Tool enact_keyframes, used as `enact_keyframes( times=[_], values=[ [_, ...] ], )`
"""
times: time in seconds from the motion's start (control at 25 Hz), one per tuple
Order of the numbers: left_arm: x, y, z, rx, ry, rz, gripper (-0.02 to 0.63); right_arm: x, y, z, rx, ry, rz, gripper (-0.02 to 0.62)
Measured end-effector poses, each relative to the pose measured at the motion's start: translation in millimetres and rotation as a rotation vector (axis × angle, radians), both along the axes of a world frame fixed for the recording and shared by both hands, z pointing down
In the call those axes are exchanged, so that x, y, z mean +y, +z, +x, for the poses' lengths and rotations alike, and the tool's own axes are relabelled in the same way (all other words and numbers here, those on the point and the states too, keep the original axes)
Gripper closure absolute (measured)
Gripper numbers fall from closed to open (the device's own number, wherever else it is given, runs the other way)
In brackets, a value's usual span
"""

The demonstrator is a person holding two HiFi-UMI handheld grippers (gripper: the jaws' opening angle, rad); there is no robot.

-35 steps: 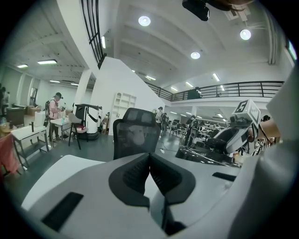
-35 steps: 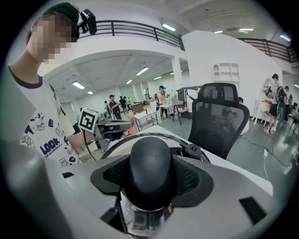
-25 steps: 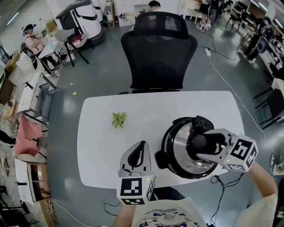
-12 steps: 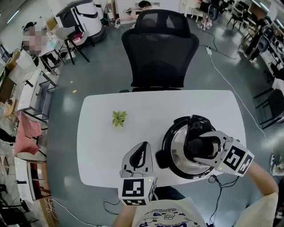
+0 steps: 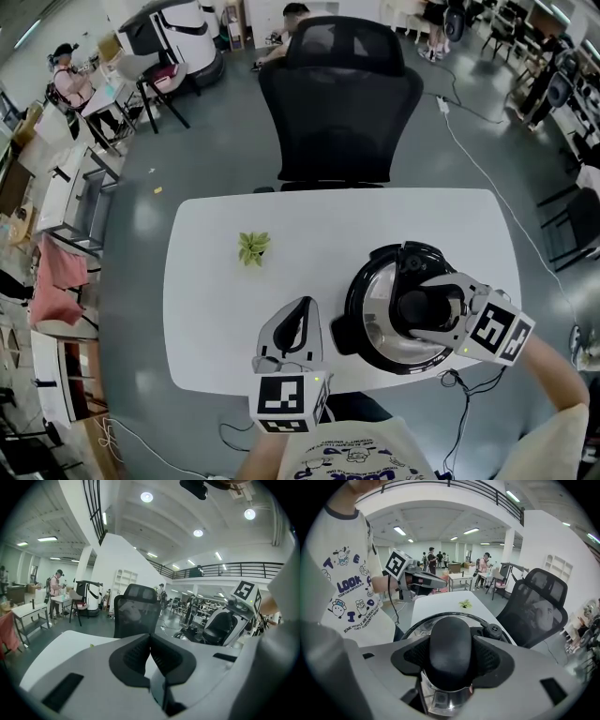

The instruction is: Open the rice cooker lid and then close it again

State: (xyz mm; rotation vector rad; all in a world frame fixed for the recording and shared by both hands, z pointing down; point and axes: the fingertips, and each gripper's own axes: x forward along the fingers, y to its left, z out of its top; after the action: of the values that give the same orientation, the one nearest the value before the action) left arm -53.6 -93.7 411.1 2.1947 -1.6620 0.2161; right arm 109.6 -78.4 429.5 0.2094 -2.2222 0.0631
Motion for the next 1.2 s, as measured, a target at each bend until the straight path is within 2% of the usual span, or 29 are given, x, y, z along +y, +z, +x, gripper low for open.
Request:
enact_keyframes(
  times=[0.16, 0.68, 1.2],
  values=[
    [-0.5, -1.2, -0.2, -0.002, 0.002, 0.000, 0.592, -0.1, 6.6, 1.8, 0.015, -0.011, 0.000, 0.302],
    [-10.2, 6.2, 5.7, -0.004, 0.018, -0.013, 0.592, -3.4, 13.3, 2.7, -0.034, -0.026, -0.011, 0.301],
    [-14.0, 5.3, 20.0, -0.007, 0.057, -0.011, 0.592, -2.1, 15.7, 2.3, 0.011, -0.040, -0.023, 0.301]
  ],
)
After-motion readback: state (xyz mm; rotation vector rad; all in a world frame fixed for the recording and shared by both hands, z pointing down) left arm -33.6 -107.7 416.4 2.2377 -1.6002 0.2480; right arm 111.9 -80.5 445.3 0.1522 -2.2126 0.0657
